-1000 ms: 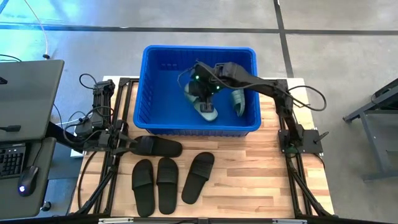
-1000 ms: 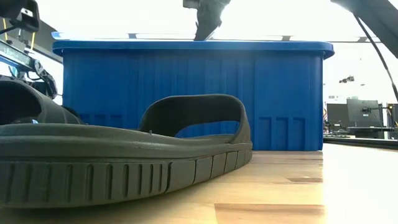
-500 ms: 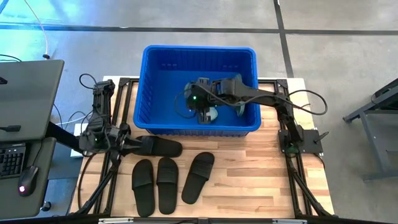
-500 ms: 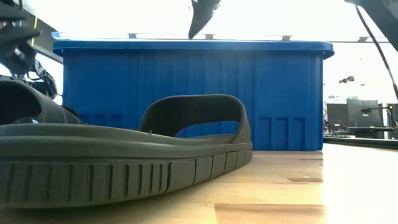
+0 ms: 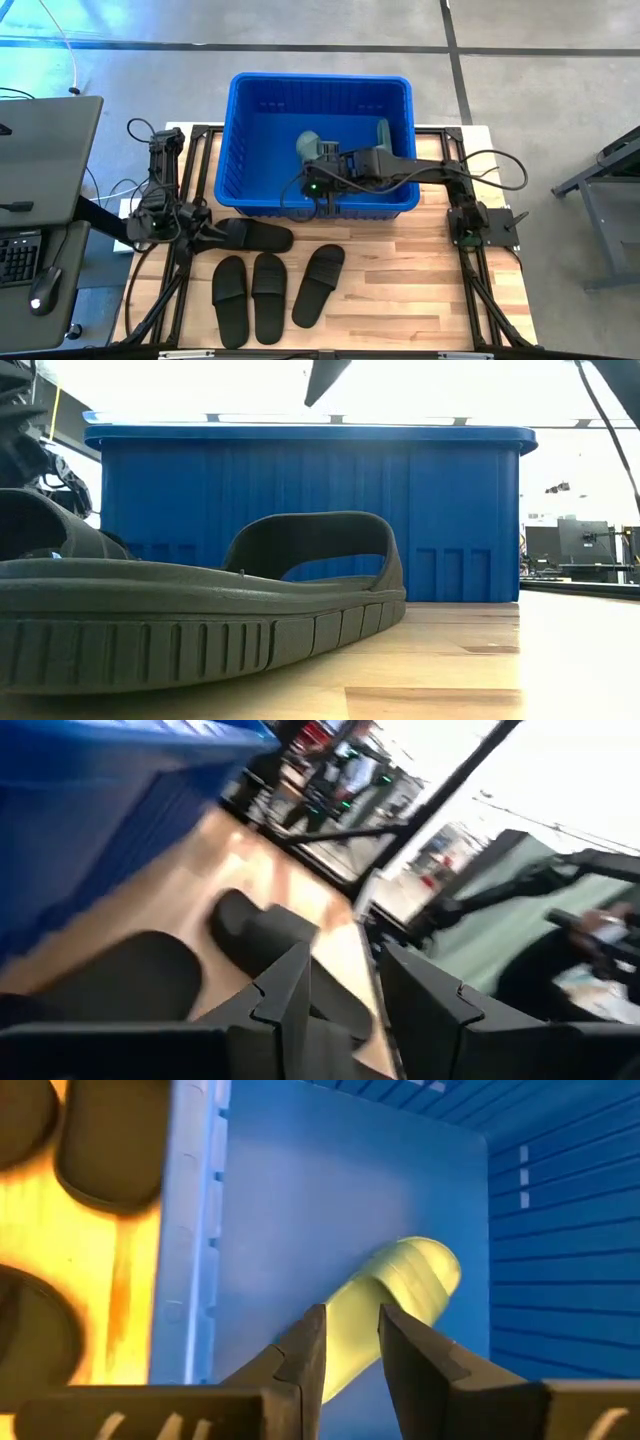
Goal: Pick and place slides into bin
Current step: Put the black slide into the blue bin
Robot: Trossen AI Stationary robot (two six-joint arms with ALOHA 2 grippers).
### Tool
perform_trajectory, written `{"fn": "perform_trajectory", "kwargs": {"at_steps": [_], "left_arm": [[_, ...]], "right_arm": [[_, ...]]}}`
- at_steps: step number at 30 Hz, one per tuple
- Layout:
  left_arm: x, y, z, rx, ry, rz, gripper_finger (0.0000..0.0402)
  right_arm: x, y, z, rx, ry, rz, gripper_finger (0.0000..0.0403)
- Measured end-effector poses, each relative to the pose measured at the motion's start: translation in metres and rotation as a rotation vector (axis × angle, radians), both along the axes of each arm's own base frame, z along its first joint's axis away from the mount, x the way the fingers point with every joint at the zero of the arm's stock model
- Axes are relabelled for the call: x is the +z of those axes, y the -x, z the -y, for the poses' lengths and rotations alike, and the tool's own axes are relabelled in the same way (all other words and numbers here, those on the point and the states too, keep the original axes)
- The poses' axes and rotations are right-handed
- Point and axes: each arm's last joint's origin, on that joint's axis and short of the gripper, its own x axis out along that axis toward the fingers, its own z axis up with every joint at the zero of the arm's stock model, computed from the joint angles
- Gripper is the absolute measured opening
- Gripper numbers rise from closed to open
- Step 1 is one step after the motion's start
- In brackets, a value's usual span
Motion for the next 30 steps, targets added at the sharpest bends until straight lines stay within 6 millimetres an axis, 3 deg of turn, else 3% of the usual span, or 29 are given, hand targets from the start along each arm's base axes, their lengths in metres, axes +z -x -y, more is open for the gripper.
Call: {"fn": "perform_trajectory", "kwargs": {"at_steps": [6,12,16,21,26,30], "left_arm": [[0.04,0.001,-0.001,-0.096,-0.126,0.087,0.0115],[0.105,0.003,-0.003,-0.142,-0.339,0.179,0.0115],[0.148,-0.002,0.016,-0.18,-0.449,0.195,0.0115],[0.192,-0.014,0.058,-0.221,-0.666,0.127,0.0115],[0.203,-0.026,0.097,-0.208,-0.869,-0.086,0.0115],[0.197,-0.037,0.111,-0.105,-0.813,-0.268,0.0115]], "right_arm": [[0.0,0.0,-0.008,0.009,-0.006,0.005,0.0085],[0.0,0.0,-0.009,-0.025,-0.031,0.023,0.0085],[0.0,0.0,-0.009,-0.023,-0.034,0.022,0.0085],[0.0,0.0,-0.009,-0.052,-0.052,0.036,0.0085],[0.0,0.0,-0.009,-0.063,-0.062,0.041,0.0085],[0.0,0.0,-0.01,-0.075,-0.089,0.048,0.0085]]}}
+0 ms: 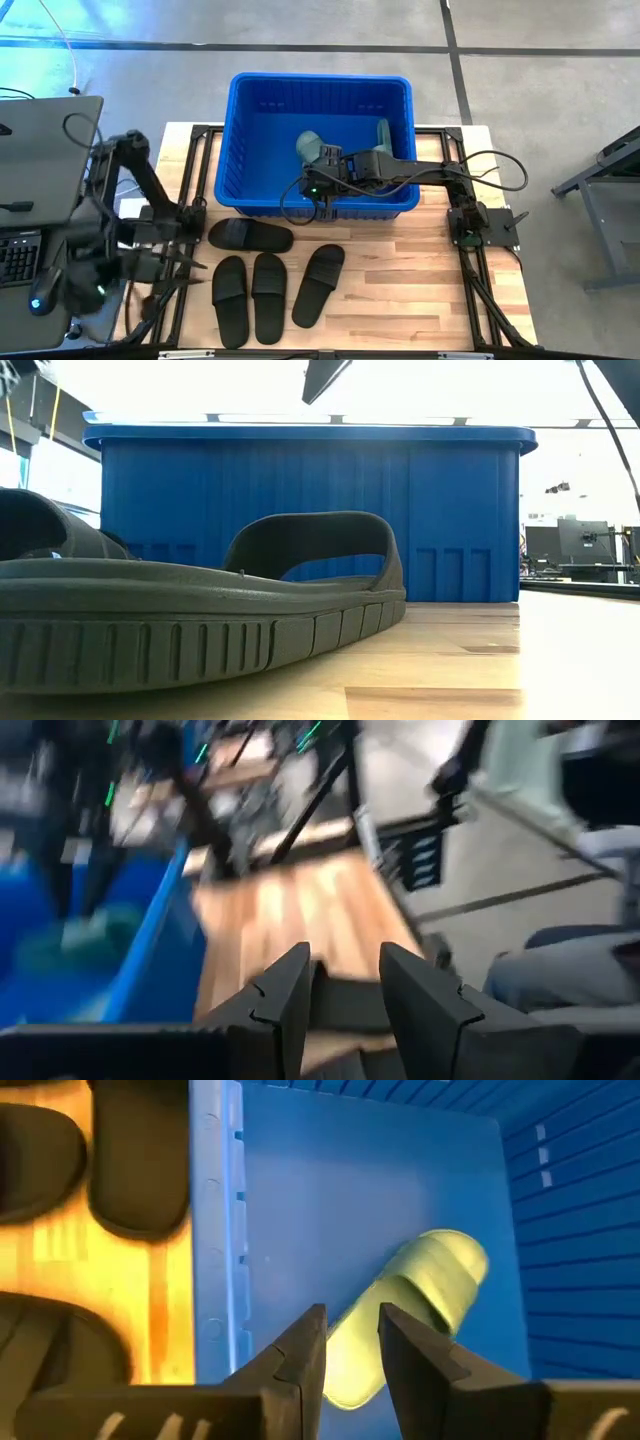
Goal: Pick and place slides into bin
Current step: Put the black slide into the blue bin
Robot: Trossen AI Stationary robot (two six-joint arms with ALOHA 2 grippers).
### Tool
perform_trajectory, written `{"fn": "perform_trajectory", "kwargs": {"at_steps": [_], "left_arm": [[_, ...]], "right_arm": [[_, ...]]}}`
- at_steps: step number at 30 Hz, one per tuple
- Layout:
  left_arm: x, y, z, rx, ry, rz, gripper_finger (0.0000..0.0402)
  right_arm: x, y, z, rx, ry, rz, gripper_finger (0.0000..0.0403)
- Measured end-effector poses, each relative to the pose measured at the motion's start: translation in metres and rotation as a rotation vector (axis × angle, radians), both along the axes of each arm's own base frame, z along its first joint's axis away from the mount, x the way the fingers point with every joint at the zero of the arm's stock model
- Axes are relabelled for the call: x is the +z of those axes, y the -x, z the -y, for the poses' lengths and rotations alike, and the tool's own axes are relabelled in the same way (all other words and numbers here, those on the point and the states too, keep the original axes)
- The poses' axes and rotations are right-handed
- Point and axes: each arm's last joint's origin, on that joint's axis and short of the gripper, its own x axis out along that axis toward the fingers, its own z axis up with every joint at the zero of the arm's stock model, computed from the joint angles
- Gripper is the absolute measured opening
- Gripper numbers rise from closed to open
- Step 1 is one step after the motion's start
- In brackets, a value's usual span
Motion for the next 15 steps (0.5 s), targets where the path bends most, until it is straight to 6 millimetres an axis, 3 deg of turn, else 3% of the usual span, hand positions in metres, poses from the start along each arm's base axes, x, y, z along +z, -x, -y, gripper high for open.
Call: {"fn": "perform_trajectory", "kwargs": {"at_steps": [3,9,15], "left_arm": [[-0.011,-0.012,0.003,0.102,0.029,-0.164,0.0115],[-0.036,-0.041,-0.013,0.356,-0.035,-0.542,0.0115],[-0.044,-0.068,-0.026,0.426,-0.069,-0.648,0.0115]], "right_arm": [[0.0,0.0,-0.001,0.002,-0.044,0.005,0.0085],[-0.001,0.0,-0.002,0.008,-0.069,0.005,0.0084],[-0.001,0.0,-0.002,0.008,-0.069,0.005,0.0085]]}}
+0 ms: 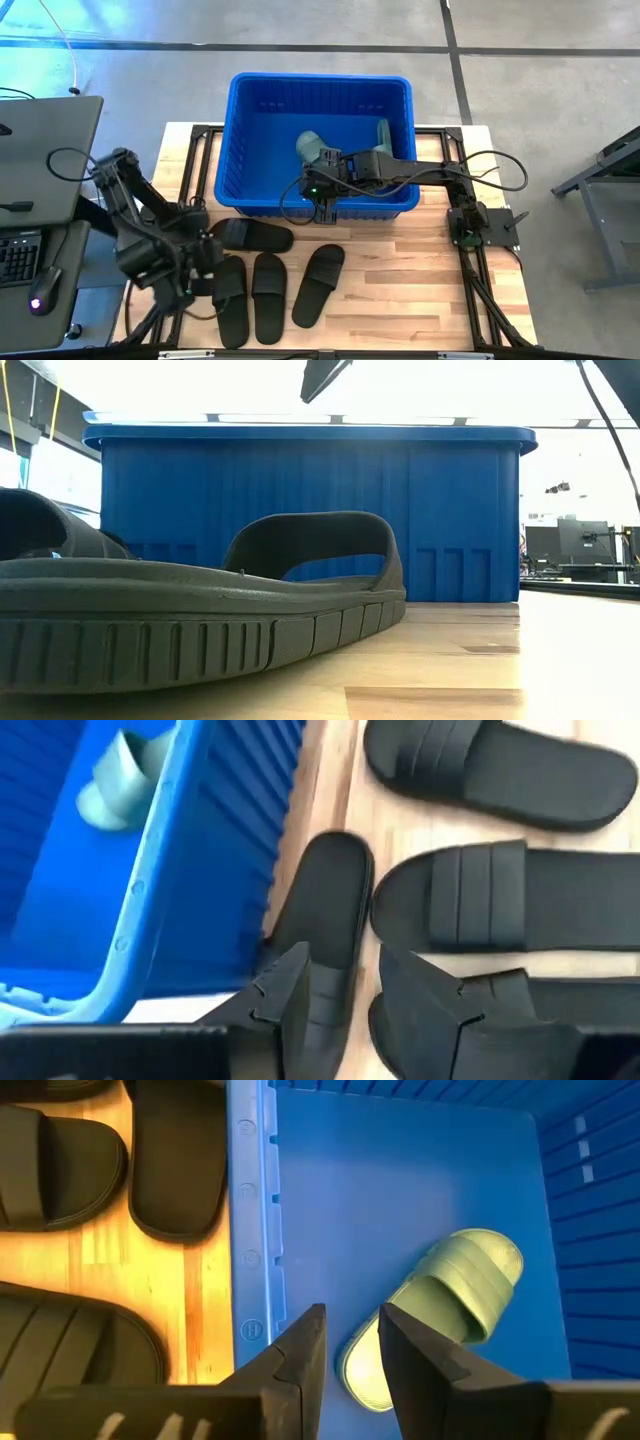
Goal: Pick and place slides into bin
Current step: Put the black slide into the blue bin
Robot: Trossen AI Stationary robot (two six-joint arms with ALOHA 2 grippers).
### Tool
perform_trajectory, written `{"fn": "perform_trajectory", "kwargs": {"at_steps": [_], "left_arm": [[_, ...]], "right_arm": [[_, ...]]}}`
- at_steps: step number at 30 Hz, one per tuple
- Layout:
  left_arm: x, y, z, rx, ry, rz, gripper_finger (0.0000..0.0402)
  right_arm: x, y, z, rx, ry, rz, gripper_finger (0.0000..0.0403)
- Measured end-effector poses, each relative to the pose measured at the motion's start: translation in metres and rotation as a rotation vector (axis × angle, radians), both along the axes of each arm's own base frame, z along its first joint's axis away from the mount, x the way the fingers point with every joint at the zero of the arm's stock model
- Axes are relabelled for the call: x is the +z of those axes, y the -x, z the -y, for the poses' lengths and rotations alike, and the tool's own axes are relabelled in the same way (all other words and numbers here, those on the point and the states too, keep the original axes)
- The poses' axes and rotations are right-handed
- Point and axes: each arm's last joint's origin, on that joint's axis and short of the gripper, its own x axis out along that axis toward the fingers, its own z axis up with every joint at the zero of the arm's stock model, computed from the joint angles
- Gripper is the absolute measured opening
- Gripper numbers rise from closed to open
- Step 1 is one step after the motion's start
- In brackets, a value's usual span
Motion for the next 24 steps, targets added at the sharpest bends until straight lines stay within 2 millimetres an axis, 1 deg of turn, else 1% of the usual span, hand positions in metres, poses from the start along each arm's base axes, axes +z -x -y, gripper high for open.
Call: {"fn": "perform_trajectory", "kwargs": {"at_steps": [3,7,10,13,17,24], "left_arm": [[-0.004,-0.012,-0.008,0.037,-0.008,-0.051,0.0115],[-0.011,-0.026,-0.014,0.037,-0.058,-0.118,0.0115],[-0.017,-0.036,-0.018,0.072,-0.054,-0.174,0.0115],[-0.027,-0.048,-0.019,0.087,-0.085,-0.221,0.0115],[-0.043,-0.062,-0.015,0.133,-0.121,-0.267,0.0115],[-0.086,-0.092,-0.014,0.31,-0.12,-0.401,0.0115]], "right_arm": [[0.0,0.0,0.0,0.0,0.0,0.0,0.0085],[0.0,0.0,0.0,0.0,0.0,0.0,0.0085],[0.0,0.0,0.0,-0.013,-0.008,0.004,0.0085],[0.0,0.001,0.0,-0.03,-0.016,0.001,0.0085],[-0.001,0.002,0.0,-0.041,-0.021,-0.011,0.0085],[-0.001,0.002,0.0,-0.041,-0.021,-0.015,0.0085]]}}
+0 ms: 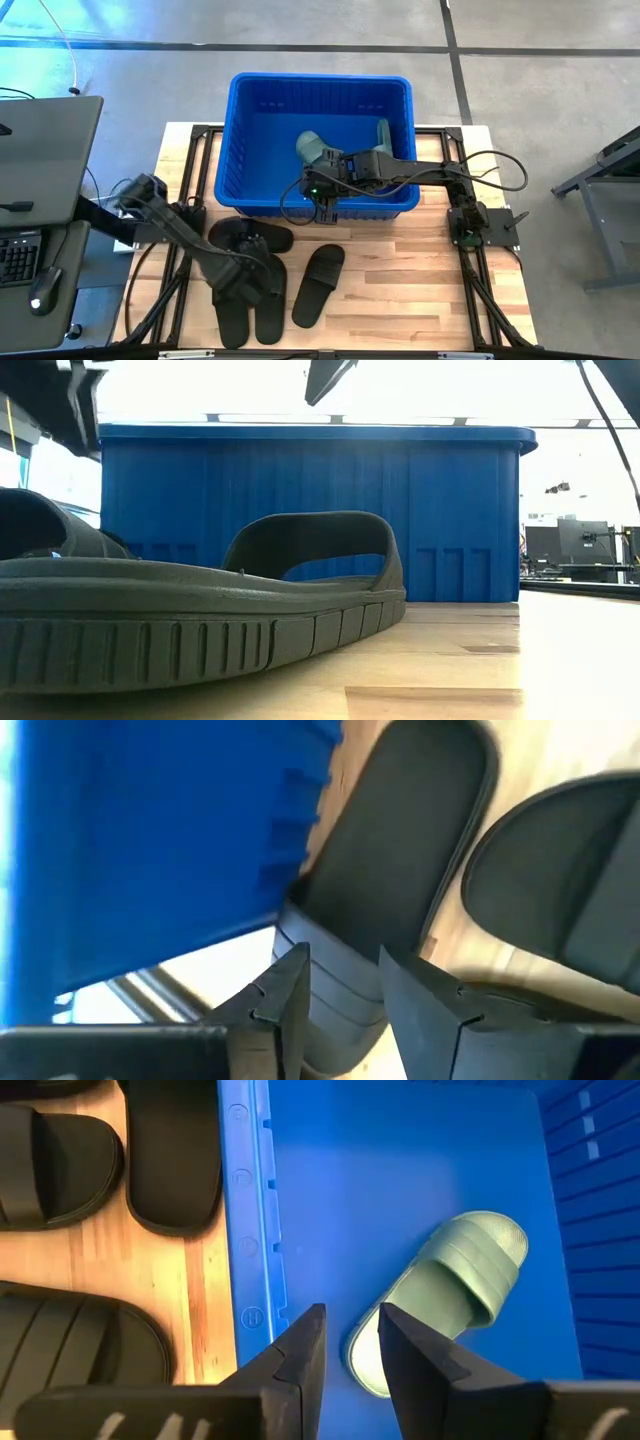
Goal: Pick and place slides into bin
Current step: Put the black slide into the blue bin
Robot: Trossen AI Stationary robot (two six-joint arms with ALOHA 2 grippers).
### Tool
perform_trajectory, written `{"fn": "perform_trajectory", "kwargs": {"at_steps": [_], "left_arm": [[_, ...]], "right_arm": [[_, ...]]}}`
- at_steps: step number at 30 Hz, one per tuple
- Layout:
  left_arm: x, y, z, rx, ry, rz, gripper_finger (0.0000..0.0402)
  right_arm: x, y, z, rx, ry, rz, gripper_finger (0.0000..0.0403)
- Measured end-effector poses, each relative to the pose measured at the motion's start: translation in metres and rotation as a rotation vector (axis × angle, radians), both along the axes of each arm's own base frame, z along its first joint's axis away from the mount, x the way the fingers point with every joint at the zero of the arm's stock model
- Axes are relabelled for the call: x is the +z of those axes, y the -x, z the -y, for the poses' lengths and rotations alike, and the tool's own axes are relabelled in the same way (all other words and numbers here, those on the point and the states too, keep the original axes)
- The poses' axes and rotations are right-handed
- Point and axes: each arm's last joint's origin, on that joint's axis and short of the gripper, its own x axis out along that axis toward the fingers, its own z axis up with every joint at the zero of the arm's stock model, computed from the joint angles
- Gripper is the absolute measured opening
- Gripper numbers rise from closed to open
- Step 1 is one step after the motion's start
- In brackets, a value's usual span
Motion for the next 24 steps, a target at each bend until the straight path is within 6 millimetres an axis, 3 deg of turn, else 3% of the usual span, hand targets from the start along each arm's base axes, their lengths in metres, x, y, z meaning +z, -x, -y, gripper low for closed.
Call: {"fn": "perform_trajectory", "kwargs": {"at_steps": [10,24], "left_arm": [[-0.045,-0.03,-0.019,0.208,0.041,-0.173,0.0115],[-0.049,-0.035,-0.025,0.312,0.05,-0.132,0.0115]], "right_arm": [[-0.001,0.001,0.0,0.008,-0.014,-0.009,0.0085],[-0.001,0.001,0.0,0.015,-0.012,-0.015,0.0085]]}}
